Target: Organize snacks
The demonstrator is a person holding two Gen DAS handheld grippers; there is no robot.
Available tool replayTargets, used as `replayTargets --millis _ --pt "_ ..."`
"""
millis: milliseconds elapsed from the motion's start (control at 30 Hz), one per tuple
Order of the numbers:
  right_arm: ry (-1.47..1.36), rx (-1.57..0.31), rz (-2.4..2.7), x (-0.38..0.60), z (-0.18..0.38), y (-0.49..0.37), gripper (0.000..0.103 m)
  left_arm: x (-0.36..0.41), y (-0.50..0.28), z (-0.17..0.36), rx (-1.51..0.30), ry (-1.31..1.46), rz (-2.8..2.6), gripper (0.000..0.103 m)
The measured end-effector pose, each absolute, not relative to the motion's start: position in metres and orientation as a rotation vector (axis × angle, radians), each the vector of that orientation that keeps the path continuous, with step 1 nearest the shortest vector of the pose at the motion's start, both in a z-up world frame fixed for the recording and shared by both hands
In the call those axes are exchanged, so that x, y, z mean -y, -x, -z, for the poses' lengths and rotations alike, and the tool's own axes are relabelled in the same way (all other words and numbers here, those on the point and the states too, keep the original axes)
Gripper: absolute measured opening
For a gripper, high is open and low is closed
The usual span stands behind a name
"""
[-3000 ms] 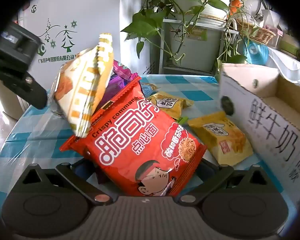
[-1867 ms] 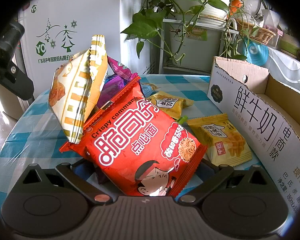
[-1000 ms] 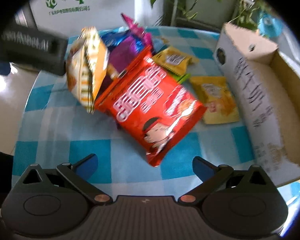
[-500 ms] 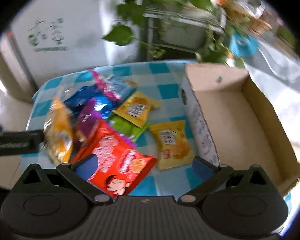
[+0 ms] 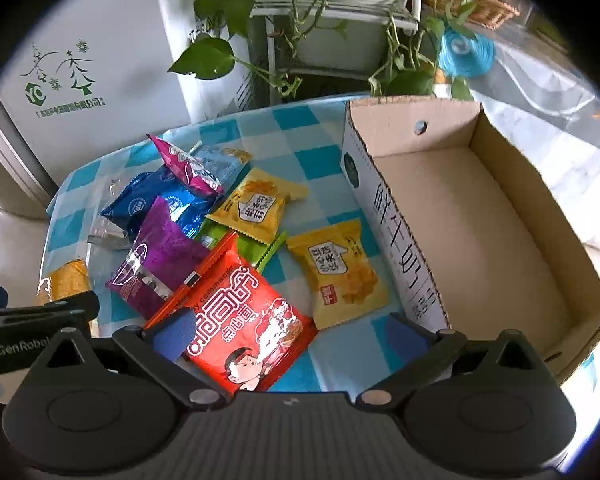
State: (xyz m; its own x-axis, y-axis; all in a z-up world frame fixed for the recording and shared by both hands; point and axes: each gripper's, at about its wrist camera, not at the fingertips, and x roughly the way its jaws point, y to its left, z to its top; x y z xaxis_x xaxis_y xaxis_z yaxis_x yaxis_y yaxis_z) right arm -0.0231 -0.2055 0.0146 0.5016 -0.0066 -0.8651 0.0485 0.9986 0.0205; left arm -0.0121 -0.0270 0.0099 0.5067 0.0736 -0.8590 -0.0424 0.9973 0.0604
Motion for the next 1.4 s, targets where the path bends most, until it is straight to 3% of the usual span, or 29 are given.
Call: replayTargets --millis 1400 --pt "0.068 -1.030 0.075 0.190 -0.009 0.020 0.103 0.033 0.012 0.001 -1.066 -0.089 -0.113 0.098"
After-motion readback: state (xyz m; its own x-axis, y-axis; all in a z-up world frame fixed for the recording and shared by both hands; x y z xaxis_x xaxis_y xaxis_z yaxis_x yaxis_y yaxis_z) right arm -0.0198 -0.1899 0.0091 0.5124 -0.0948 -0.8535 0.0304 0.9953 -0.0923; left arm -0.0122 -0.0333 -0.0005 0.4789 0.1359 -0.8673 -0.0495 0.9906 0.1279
